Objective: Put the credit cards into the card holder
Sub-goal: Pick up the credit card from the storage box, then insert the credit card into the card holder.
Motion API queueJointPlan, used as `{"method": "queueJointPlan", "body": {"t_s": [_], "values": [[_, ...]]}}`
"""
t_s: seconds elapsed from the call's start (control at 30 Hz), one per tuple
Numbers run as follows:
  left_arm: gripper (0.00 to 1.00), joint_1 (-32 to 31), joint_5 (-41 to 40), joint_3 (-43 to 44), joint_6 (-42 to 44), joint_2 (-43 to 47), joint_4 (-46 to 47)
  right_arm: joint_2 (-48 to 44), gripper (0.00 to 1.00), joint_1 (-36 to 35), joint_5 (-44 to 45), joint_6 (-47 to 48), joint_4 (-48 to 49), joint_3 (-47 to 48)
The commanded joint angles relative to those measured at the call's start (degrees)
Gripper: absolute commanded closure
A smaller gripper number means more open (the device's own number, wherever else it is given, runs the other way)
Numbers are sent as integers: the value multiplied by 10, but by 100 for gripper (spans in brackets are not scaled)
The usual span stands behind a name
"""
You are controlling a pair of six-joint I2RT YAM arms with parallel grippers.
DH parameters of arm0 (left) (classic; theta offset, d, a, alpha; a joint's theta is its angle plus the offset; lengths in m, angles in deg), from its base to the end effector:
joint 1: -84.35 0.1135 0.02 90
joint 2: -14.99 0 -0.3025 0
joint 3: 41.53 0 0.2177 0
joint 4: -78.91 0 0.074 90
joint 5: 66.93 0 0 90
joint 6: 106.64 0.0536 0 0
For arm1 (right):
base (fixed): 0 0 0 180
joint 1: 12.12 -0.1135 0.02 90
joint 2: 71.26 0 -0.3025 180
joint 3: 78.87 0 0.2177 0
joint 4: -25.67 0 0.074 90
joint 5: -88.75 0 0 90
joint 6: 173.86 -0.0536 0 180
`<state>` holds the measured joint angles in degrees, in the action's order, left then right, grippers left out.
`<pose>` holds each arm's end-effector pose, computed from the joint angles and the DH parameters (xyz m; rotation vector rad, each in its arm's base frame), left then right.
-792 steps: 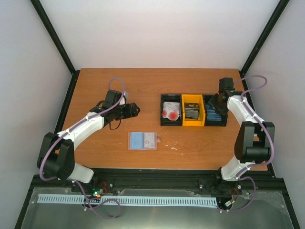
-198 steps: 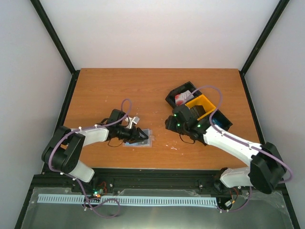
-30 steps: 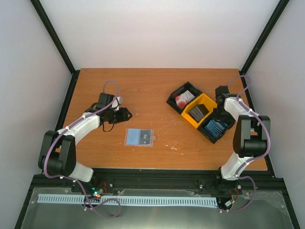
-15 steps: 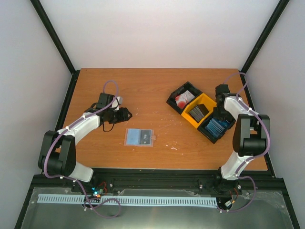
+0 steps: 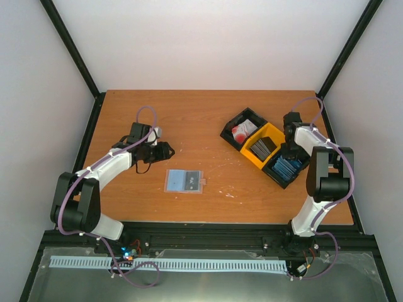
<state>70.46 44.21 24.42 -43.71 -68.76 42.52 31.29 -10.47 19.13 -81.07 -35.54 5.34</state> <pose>0.2544 -0.0828 0.2471 -0.1418 2.5851 -0.7439 0.3142 -0.0277 0.2181 0.0190 2.9272 -0.5361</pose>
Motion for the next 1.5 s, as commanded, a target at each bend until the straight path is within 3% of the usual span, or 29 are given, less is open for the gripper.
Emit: {"method": "queueJointPlan", "body": {"t_s": [0.0, 0.27, 0.57, 0.7, 0.8, 0.97, 1.03, 1.23, 1.47], "values": [[44, 4, -3, 2, 9, -1, 9, -3, 93, 5, 6, 15, 15, 1], [44, 4, 5, 5, 9, 0, 10, -83, 97, -16, 23, 25, 26, -44], [41, 4, 23, 2, -6, 22, 16, -216, 97, -40, -21, -13, -27, -40], [37, 4, 35, -14, -21, 40, 24, -278, 97, -40, -120, -62, -54, -4], [34, 4, 42, -30, -34, 56, 25, -299, 97, -43, -281, -136, -52, 14], [25, 4, 41, -53, -58, 73, 3, -343, 97, -91, -535, -298, 114, -86], [21, 4, 37, -65, -69, 76, -13, -350, 97, -144, -581, -369, 211, -141], [18, 4, 36, -106, -89, 66, -31, -253, 97, -305, -580, -505, 413, -213], [23, 4, 43, -110, -95, 34, -39, -115, 97, -379, -550, -562, 529, -198]]}}
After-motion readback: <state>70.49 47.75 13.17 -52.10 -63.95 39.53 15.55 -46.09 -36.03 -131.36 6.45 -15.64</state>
